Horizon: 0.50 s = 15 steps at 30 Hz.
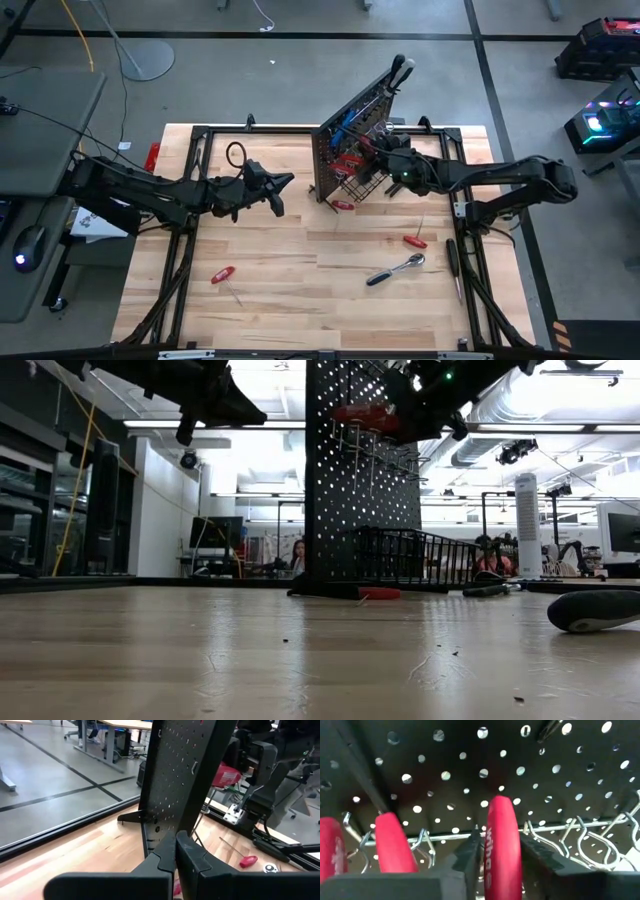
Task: Hang tools onto peg board
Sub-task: Hang the red allen wrench on the peg board
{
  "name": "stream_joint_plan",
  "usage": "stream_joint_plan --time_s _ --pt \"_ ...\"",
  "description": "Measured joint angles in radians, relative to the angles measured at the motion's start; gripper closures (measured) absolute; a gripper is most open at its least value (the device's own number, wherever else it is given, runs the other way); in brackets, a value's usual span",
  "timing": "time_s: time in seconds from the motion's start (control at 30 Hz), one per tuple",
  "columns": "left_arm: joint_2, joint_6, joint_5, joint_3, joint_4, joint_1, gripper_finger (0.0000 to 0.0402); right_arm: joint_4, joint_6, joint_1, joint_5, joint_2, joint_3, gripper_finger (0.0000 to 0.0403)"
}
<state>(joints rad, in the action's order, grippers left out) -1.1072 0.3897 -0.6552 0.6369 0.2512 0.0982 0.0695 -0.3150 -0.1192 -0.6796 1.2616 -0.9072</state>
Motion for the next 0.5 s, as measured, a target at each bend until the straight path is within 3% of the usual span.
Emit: stream_joint_plan --time_s 0.17,0.5 --pt "0.0 0.0 -0.001 0.0 -0.002 0.0 0.0401 0.041 0.01 0.005 0.008 -0.029 0.001 0.0262" --pt "0.0 0.0 -0.038 0.0 0.0 0.0 0.0401 0.201 0.027 0.01 -0.005 -0.152 0.003 0.0258"
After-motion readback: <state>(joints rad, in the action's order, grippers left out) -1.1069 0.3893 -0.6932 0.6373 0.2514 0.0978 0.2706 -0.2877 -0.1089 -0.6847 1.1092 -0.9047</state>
